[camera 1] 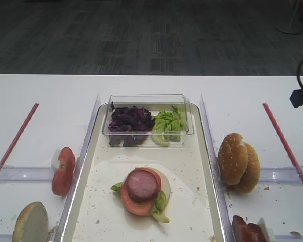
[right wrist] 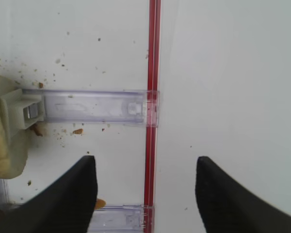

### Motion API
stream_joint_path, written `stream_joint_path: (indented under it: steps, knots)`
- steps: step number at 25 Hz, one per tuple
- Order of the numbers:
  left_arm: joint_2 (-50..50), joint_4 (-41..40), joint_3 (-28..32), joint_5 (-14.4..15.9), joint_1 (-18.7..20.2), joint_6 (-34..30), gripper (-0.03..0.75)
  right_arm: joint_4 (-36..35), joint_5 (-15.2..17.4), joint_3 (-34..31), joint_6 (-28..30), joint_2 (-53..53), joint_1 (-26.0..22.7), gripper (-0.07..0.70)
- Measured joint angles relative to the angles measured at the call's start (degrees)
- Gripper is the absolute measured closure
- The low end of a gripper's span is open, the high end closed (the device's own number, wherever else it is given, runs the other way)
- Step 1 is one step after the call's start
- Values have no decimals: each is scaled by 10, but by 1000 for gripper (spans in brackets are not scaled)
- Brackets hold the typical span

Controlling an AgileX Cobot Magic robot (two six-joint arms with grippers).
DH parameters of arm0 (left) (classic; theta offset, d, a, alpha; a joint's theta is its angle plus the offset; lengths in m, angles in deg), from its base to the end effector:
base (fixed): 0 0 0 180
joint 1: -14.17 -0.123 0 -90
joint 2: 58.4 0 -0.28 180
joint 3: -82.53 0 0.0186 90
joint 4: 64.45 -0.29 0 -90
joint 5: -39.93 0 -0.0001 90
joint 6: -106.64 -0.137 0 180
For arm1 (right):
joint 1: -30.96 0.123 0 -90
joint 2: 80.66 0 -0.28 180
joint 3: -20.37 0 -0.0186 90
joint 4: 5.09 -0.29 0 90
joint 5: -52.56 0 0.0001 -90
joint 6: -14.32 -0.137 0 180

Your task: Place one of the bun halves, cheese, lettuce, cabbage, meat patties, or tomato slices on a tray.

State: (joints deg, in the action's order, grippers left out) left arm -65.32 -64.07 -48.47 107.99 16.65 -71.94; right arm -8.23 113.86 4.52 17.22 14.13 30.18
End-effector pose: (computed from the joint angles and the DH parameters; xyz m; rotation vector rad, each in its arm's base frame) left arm 0.0653 -0.0037 0.2580 0.0209 2.1641 -0.0473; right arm 0.3206 0.0022 0.1817 -0.0211 2.9986 0.0680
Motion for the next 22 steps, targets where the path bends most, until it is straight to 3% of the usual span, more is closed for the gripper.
stream_joint_path:
  steps: [11, 22]
  knots:
    - [0, 0, 0, 0, 0, 0, 224, 1, 45, 0, 0, -15, 0, 161]
    - [0, 0, 0, 0, 0, 0, 224, -5, 90, 0, 6, -150, 0, 161]
